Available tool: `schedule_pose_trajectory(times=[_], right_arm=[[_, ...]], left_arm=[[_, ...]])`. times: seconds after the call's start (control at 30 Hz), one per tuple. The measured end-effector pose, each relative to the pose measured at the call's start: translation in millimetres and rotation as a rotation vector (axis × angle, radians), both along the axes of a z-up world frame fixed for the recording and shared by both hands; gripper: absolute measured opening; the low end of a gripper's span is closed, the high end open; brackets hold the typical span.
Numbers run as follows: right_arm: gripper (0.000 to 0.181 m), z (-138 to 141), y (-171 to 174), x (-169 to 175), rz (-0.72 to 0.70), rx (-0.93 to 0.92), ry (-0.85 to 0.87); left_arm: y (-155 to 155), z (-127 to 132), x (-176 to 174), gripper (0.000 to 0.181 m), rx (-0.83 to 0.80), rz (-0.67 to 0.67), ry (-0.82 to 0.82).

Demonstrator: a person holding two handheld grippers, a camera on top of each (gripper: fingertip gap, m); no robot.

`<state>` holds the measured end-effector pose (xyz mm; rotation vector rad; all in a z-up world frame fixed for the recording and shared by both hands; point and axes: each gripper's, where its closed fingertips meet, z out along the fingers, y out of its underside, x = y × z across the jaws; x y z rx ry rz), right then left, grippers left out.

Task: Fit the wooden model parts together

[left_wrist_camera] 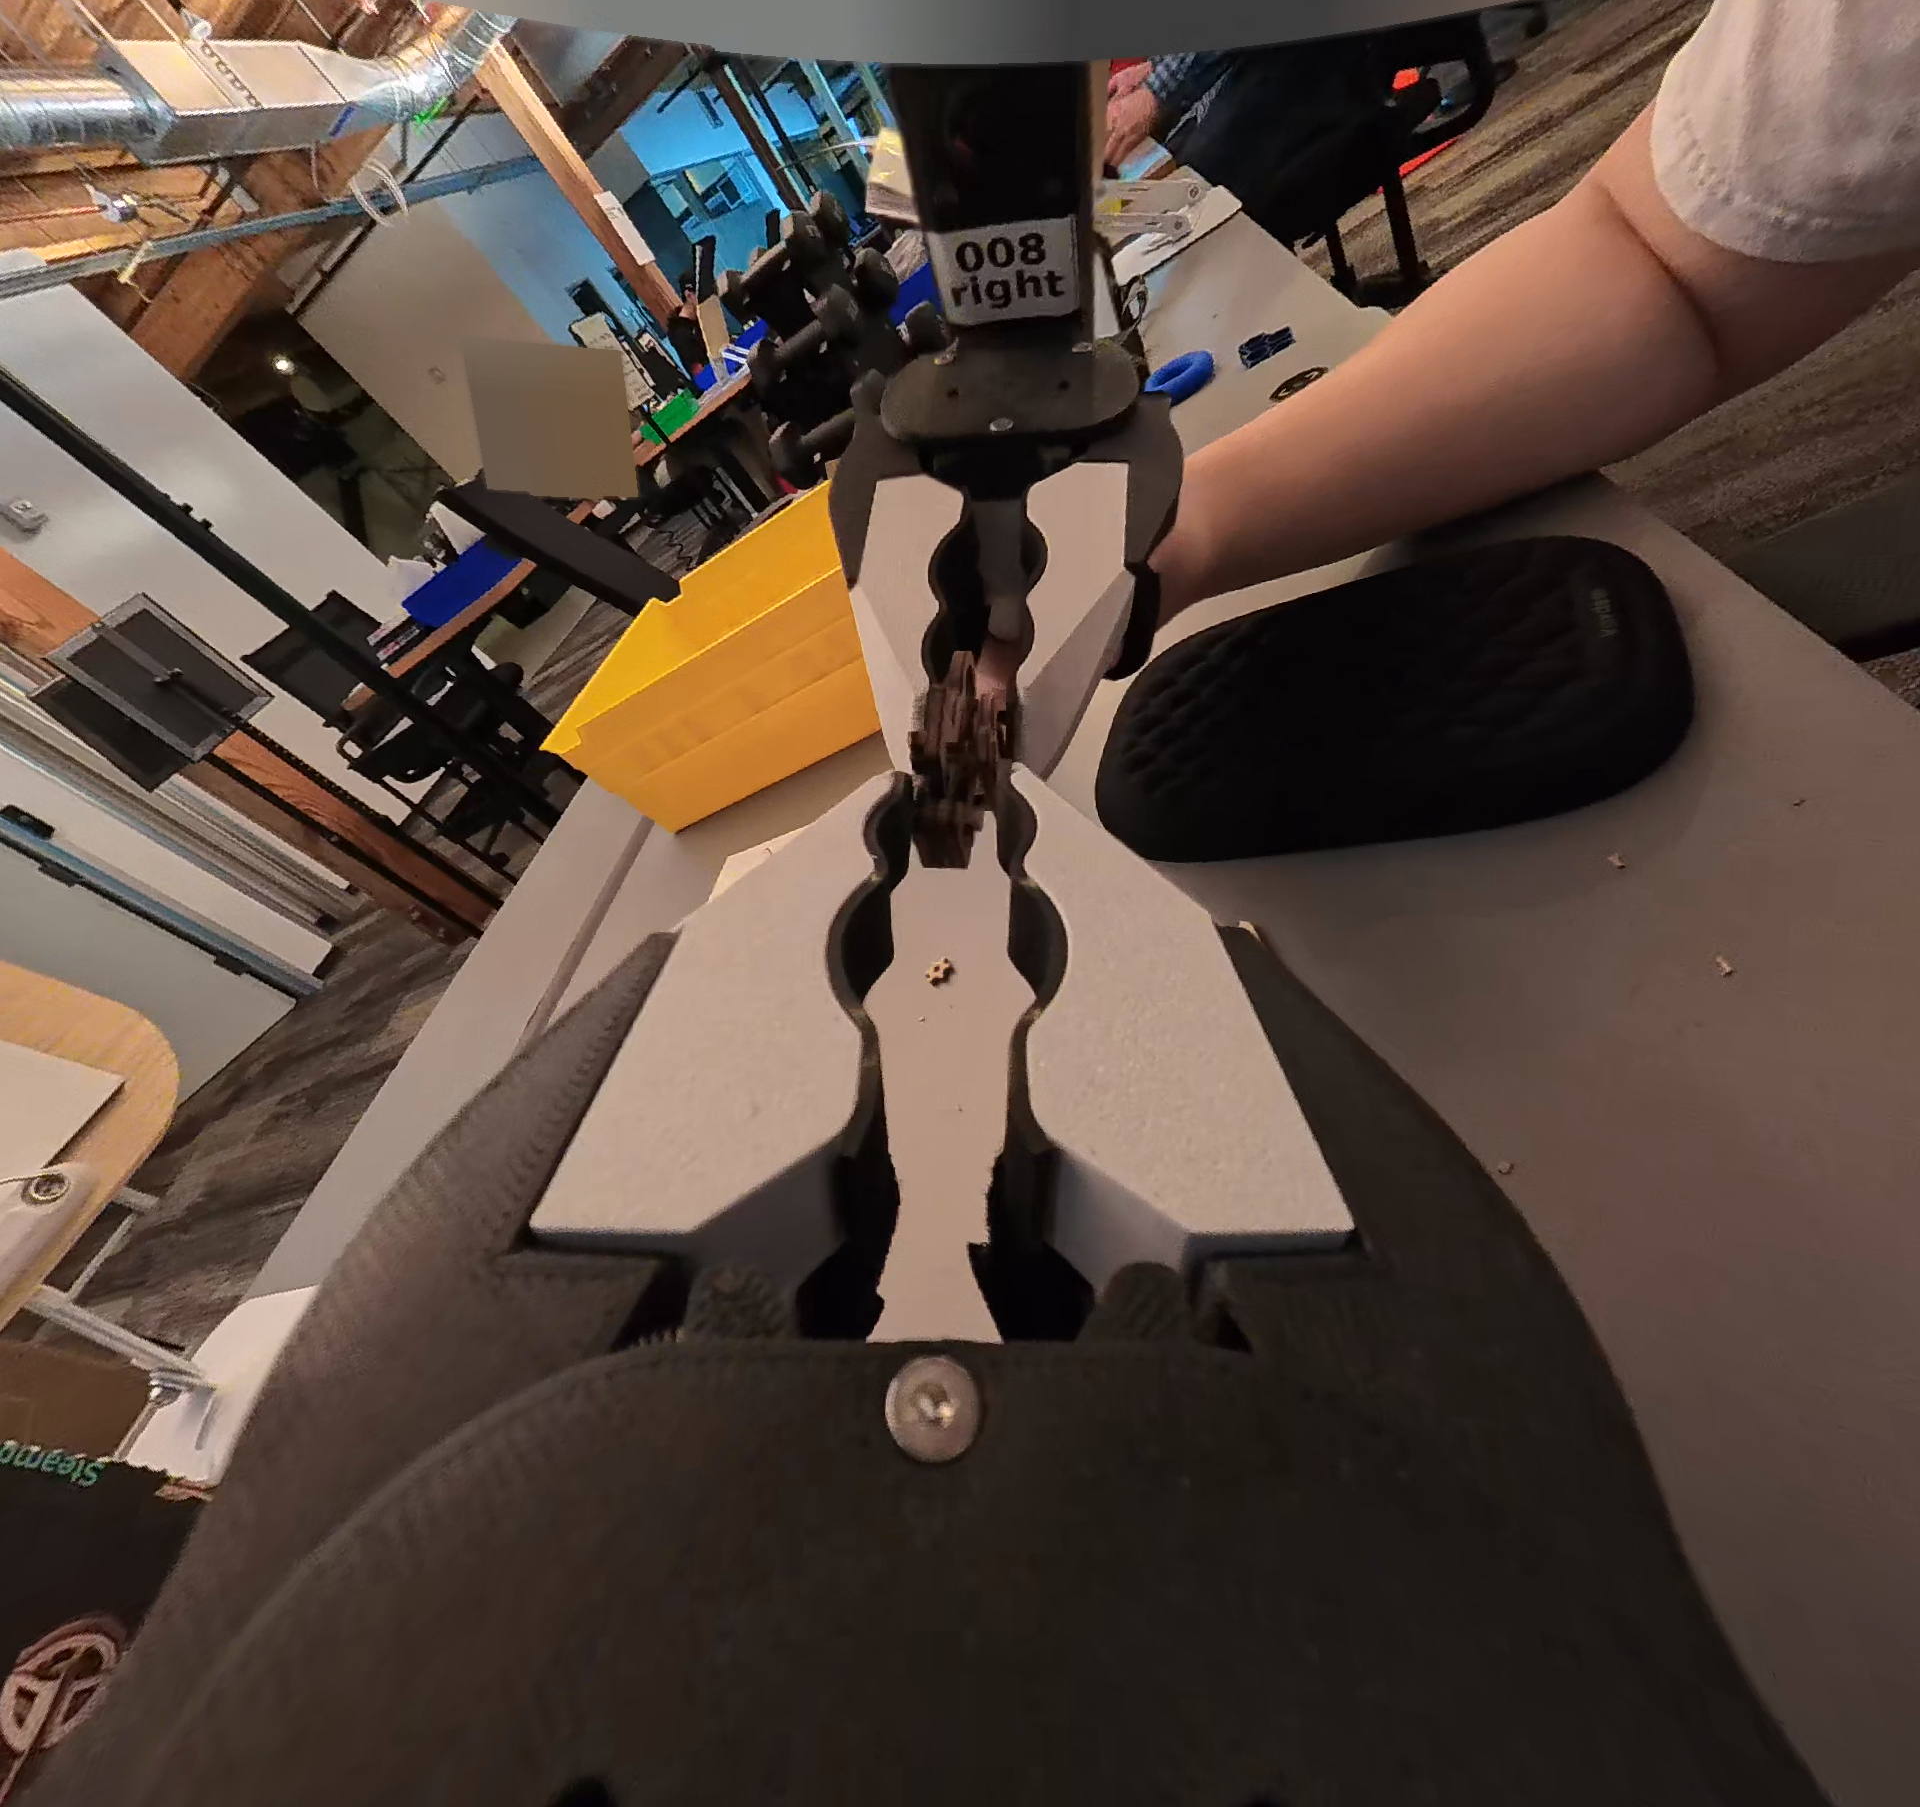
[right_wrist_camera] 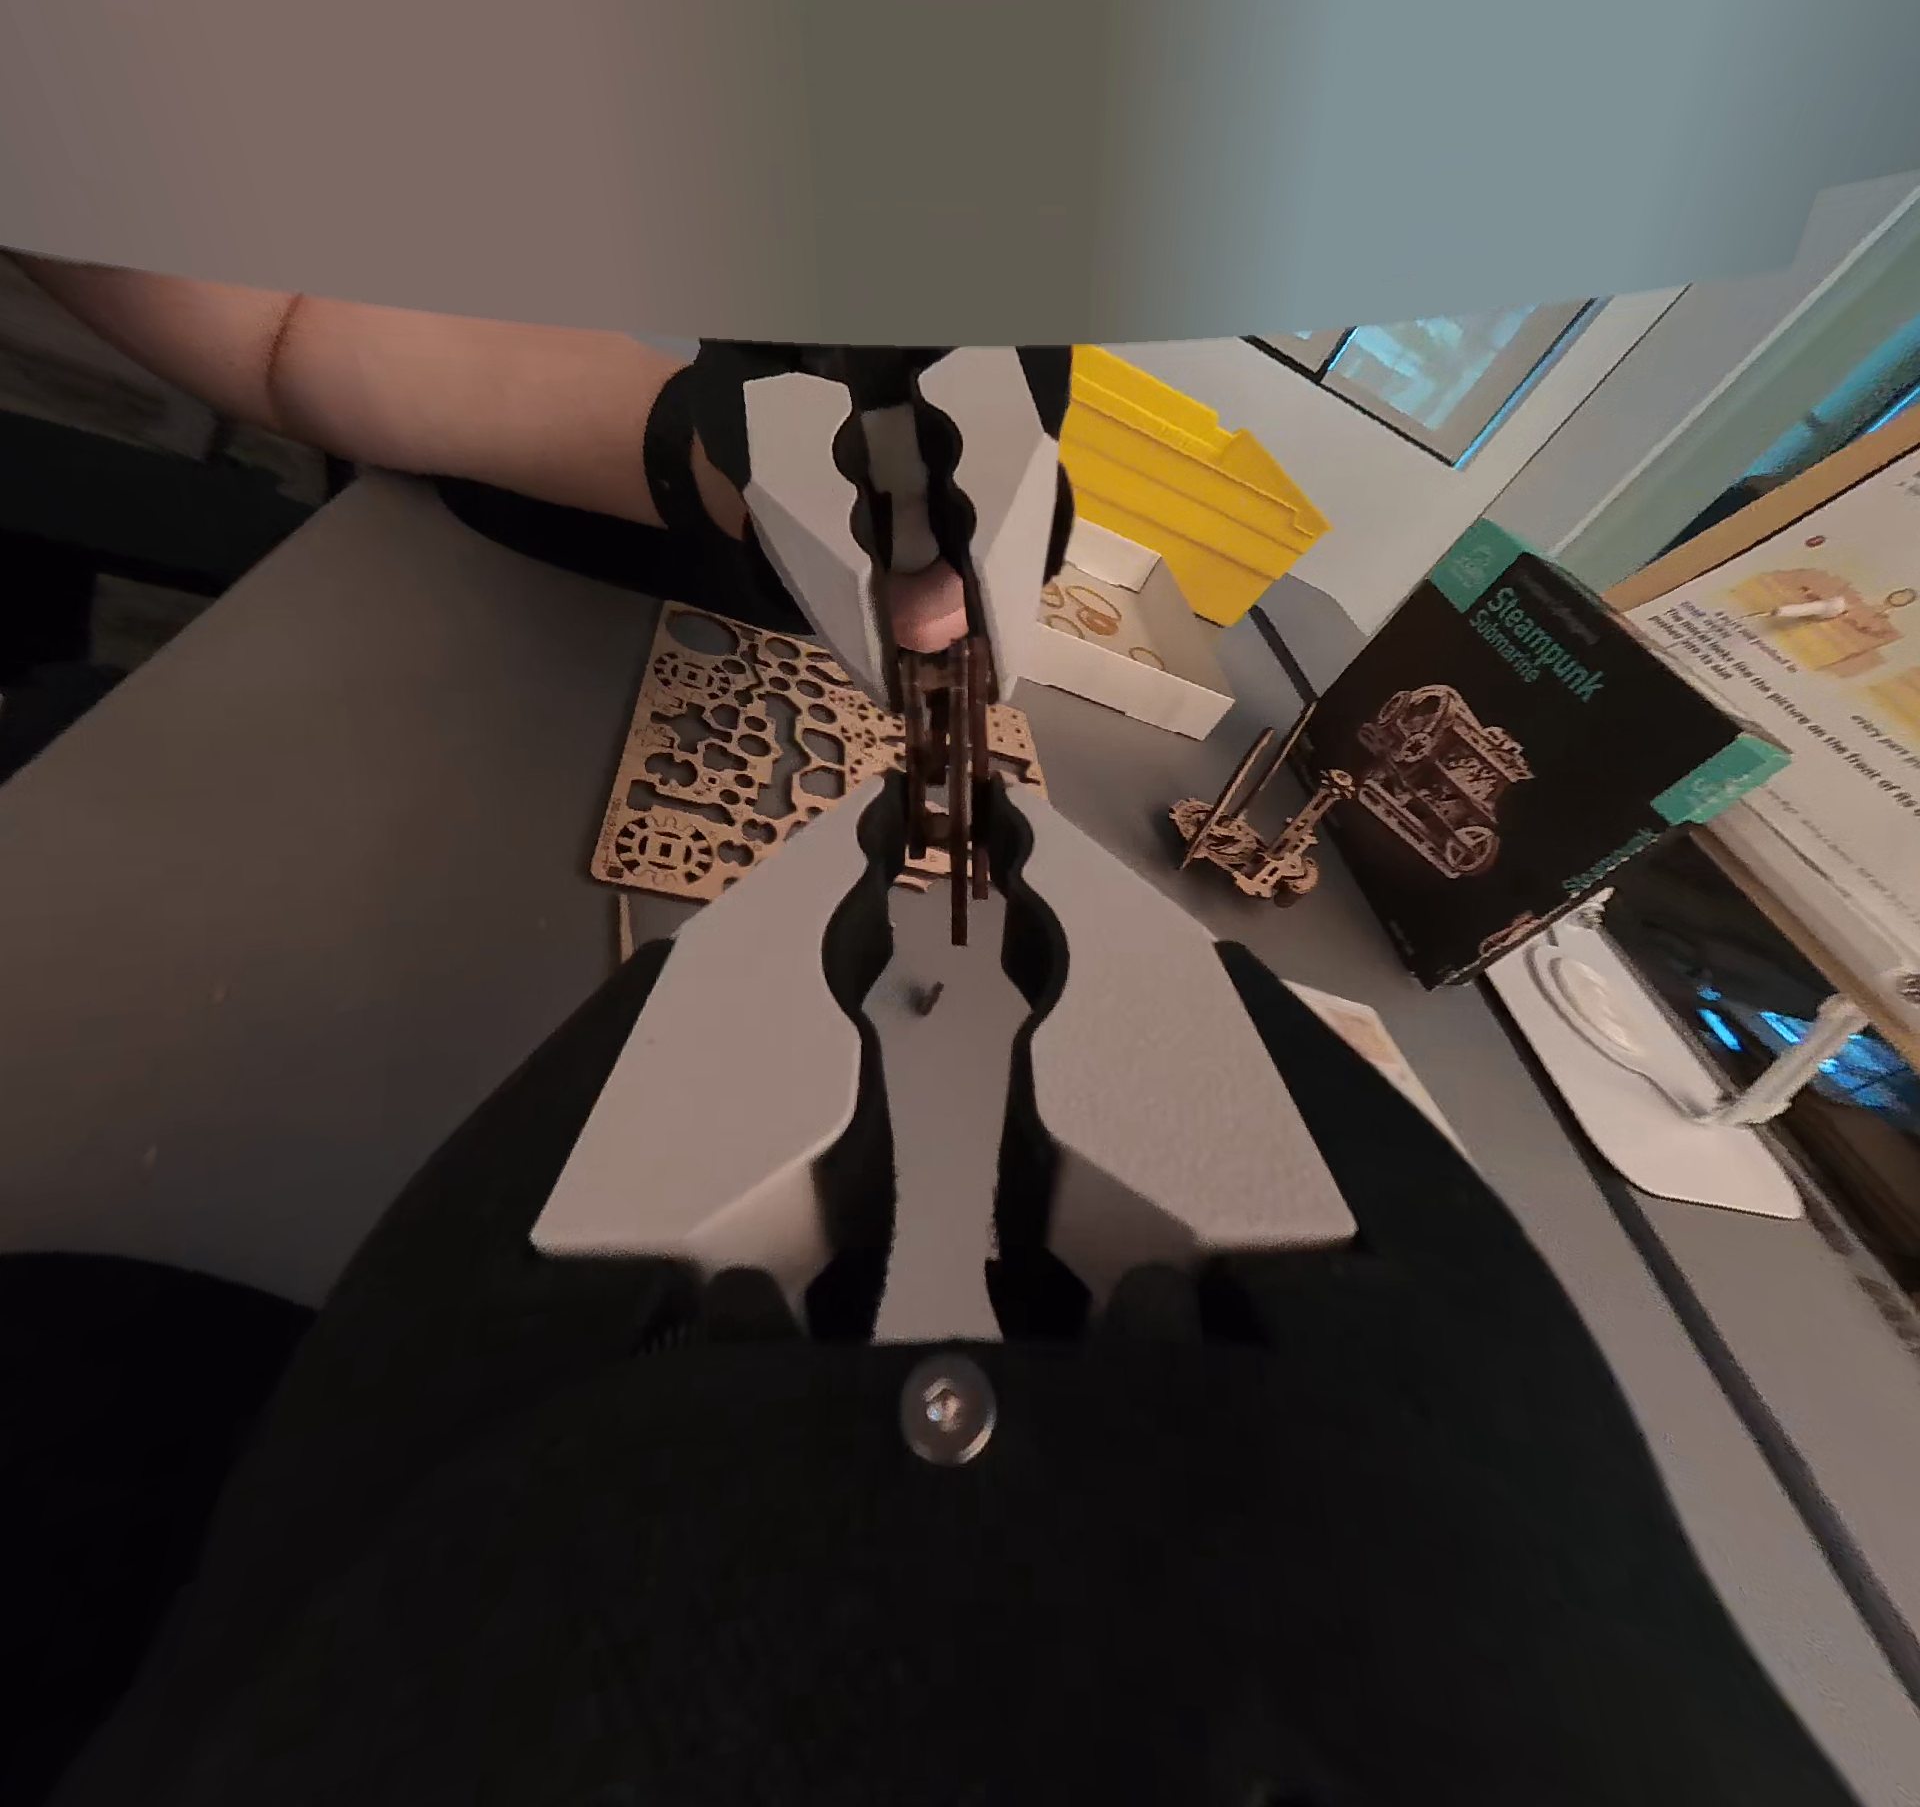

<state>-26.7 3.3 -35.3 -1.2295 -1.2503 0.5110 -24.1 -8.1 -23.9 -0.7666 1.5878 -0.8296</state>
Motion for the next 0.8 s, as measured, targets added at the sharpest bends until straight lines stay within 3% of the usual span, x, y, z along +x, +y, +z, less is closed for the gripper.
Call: schedule_pose_trajectory(times=[0.37,0.47,0.8], right_arm=[[0.013,-4,0,1,0.006,0.021,-0.041],[0.022,3,-4,-1,-0.013,0.088,-0.061],[0.012,-12,-2,-6,-0.065,0.169,-0.217]], left_arm=[[-1,-3,-1,0.012,0.037,0.001,0.031],[2,-9,0,0.012,0.083,0.028,0.06],[2,-25,0,0.012,0.207,0.042,0.136]])
